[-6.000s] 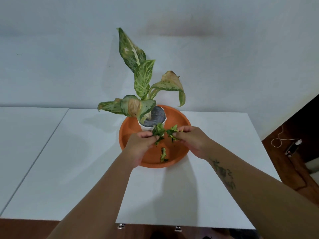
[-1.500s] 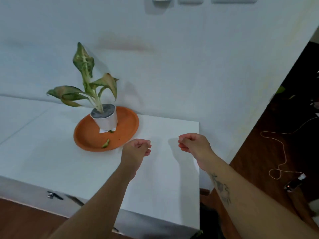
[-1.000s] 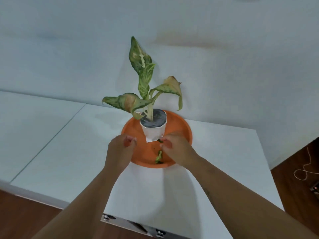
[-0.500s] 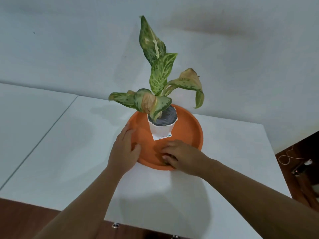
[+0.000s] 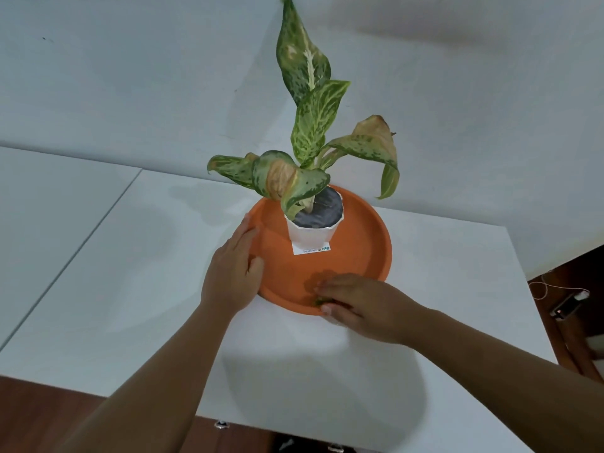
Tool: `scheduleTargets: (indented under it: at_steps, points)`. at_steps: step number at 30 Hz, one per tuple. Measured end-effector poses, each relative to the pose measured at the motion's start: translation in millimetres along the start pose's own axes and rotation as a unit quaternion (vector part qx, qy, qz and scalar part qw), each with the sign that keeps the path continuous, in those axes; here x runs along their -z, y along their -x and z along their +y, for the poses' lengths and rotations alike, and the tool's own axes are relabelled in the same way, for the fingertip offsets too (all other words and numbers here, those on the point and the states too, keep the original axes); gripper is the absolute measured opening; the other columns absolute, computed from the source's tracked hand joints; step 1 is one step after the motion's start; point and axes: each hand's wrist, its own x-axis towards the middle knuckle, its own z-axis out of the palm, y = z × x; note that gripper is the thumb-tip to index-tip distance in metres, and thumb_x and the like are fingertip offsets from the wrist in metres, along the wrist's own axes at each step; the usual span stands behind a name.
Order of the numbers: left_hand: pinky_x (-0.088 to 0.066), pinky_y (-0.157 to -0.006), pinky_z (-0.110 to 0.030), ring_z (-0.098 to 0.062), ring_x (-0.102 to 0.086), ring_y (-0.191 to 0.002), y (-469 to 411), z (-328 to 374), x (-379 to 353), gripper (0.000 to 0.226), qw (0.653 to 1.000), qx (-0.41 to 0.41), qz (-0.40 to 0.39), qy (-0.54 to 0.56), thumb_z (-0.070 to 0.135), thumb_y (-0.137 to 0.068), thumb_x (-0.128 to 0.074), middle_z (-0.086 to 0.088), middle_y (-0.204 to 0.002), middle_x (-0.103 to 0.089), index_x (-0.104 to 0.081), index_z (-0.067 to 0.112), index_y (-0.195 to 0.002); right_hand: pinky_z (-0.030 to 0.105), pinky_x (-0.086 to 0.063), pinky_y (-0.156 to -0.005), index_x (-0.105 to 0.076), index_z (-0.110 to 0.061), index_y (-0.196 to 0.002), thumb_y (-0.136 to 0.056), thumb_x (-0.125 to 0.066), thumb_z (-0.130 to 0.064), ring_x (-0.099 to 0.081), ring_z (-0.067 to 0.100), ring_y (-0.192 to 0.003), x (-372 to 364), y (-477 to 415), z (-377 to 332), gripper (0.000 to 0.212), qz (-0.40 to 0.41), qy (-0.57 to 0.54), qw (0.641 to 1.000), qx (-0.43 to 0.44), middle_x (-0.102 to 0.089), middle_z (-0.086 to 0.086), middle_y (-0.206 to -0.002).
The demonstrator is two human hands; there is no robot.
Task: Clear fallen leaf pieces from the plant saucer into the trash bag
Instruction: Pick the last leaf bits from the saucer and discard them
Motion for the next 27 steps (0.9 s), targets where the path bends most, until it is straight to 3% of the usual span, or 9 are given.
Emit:
scheduleTargets:
  at_steps: [3, 6, 11, 13, 17, 19, 22, 25, 27]
  points:
    - [-0.036, -0.111, -0.041, -0.026, -0.042, -0.138, 3.3, 0.6, -1.3, 0.058, 1.000, 0.016, -0.001, 0.009, 0.026, -0.087, -0.037, -0.002, -0.160, -0.030, -0.045, 0.011, -0.142, 0.033, -0.041, -0.104, -0.050, -0.024, -0.137, -0.097, -0.049, -0.032, -0.050, 0.017, -0.121, 7.1, -6.2, 10.5, 0.041, 0.015, -0.019, 0.999, -0.042, -0.058, -0.003, -0.132]
    - [-0.036, -0.110, -0.041, -0.027, -0.043, -0.138, 5.7, 2.0, -2.8, 0.055, 1.000, 0.027, 0.006, 0.004, 0.028, -0.090, -0.037, -0.002, -0.160, -0.031, -0.045, 0.011, -0.142, 0.035, -0.041, -0.100, -0.047, -0.032, -0.139, -0.091, -0.060, -0.032, -0.050, 0.022, -0.112, 12.9, -13.2, 16.2, 0.049, -0.047, -0.052, 0.994, -0.088, -0.055, 0.000, -0.119]
    - [-0.036, -0.108, -0.038, -0.027, -0.045, -0.136, 5.7, 0.1, -4.7, 0.052, 1.000, 0.024, 0.019, 0.001, 0.027, -0.090, -0.038, -0.004, -0.158, -0.035, -0.050, 0.010, -0.138, 0.014, -0.034, -0.074, -0.059, -0.025, -0.128, -0.088, -0.066, -0.023, -0.048, 0.010, -0.096, 16.3, -27.9, 8.9, 0.040, -0.085, -0.064, 0.989, -0.104, -0.048, -0.006, -0.105]
    - [-0.036, -0.109, -0.040, -0.027, -0.044, -0.137, 5.7, 0.4, -5.7, 0.052, 1.000, 0.024, 0.020, 0.002, 0.028, -0.090, -0.039, -0.005, -0.158, -0.036, -0.050, 0.010, -0.137, 0.015, -0.035, -0.071, -0.065, -0.021, -0.119, -0.088, -0.066, -0.019, -0.049, 0.013, -0.094, 13.8, -31.5, 4.2, 0.031, -0.076, -0.040, 0.991, -0.103, -0.048, -0.002, -0.102]
    - [-0.035, -0.111, -0.044, -0.029, -0.040, -0.139, 8.8, 5.4, -6.8, 0.047, 0.996, 0.057, 0.044, 0.047, 0.025, -0.094, -0.045, -0.010, -0.154, -0.040, -0.048, 0.009, -0.138, 0.023, -0.041, -0.078, -0.070, -0.011, -0.104, -0.087, -0.062, -0.008, -0.056, 0.020, -0.098, 11.9, -32.8, -3.2, 0.019, -0.051, -0.026, 0.993, -0.099, -0.058, 0.006, -0.107]
    - [-0.036, -0.110, -0.044, -0.030, -0.042, -0.135, 13.1, 10.4, -6.3, 0.044, 0.992, 0.075, 0.071, 0.074, 0.021, -0.093, -0.049, -0.013, -0.147, -0.047, -0.051, 0.007, -0.134, 0.023, -0.042, -0.079, -0.070, -0.008, -0.101, -0.087, -0.061, -0.007, -0.058, 0.021, -0.098, 11.7, -33.3, -4.4, 0.017, -0.052, -0.024, 0.994, -0.099, -0.063, 0.007, -0.107]
    - [-0.040, -0.103, -0.044, -0.032, -0.046, -0.124, 21.6, 21.5, -7.9, 0.039, 0.992, 0.037, 0.121, 0.025, 0.022, -0.086, -0.054, -0.014, -0.131, -0.058, -0.060, 0.005, -0.122, 0.022, -0.043, -0.079, -0.072, -0.007, -0.099, -0.086, -0.062, -0.008, -0.060, 0.021, -0.097, 12.6, -33.3, -1.0, 0.016, -0.032, -0.030, 0.993, -0.111, -0.068, 0.008, -0.106]
    - [-0.041, -0.088, -0.040, -0.030, -0.050, -0.106, 26.7, 34.8, -11.4, 0.025, 0.989, -0.015, 0.146, -0.020, 0.024, -0.082, -0.060, -0.009, -0.110, -0.064, -0.065, 0.010, -0.103, 0.013, -0.036, -0.066, -0.074, -0.008, -0.095, -0.085, -0.065, -0.008, -0.062, 0.017, -0.089, 17.7, -30.7, 8.9, 0.013, 0.030, -0.053, 0.987, -0.152, -0.071, 0.006, -0.099]
    - [-0.041, -0.081, -0.033, -0.023, -0.052, -0.094, 26.8, 42.2, -13.4, 0.016, 0.991, -0.061, 0.120, -0.003, 0.025, -0.083, -0.062, -0.004, -0.097, -0.065, -0.065, 0.013, -0.094, 0.013, -0.038, -0.061, -0.074, -0.009, -0.090, -0.084, -0.067, -0.008, -0.060, 0.011, -0.078, 23.9, -28.2, 16.5, 0.009, 0.079, -0.103, 0.973, -0.191, -0.072, 0.003, -0.091]
